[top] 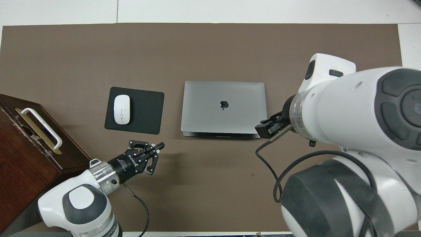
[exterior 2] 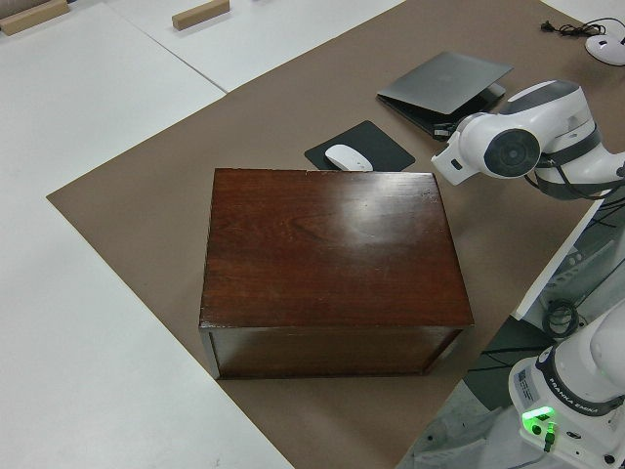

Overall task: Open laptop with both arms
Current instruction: 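Move the left gripper toward the laptop while the right gripper approaches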

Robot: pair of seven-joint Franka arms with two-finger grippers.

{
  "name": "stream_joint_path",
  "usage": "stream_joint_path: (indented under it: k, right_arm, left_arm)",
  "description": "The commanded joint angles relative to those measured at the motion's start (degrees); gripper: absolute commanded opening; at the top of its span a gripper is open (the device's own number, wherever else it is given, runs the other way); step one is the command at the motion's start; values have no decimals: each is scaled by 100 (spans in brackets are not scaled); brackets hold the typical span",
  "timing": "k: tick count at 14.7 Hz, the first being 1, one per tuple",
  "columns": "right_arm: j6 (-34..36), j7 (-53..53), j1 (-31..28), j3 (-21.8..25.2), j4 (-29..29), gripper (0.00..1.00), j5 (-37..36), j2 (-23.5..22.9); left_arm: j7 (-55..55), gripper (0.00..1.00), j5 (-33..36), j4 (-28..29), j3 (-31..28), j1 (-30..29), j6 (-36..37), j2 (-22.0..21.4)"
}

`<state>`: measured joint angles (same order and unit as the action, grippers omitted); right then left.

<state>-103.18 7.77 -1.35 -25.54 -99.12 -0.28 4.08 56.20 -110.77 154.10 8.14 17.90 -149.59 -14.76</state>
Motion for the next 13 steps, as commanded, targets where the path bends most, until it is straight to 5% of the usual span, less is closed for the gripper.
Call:
stream_joint_path:
  k: [1,6,13]
  right_arm:
    - [-395,716,-173,-327,-432,100,-392,154]
    - [-966,1507,-173,-574,-880,100,-770,145]
    - [-1880,2167,-173,-1137,-1522,99,-1588,23]
  left_arm:
    - [-925,0,-944,-142,-84,222,-79,472]
    - [-2050,0,-2034,-502,-84,337,158,1184]
    - [-2218,0,-2466,-1091,-84,442,194,1755]
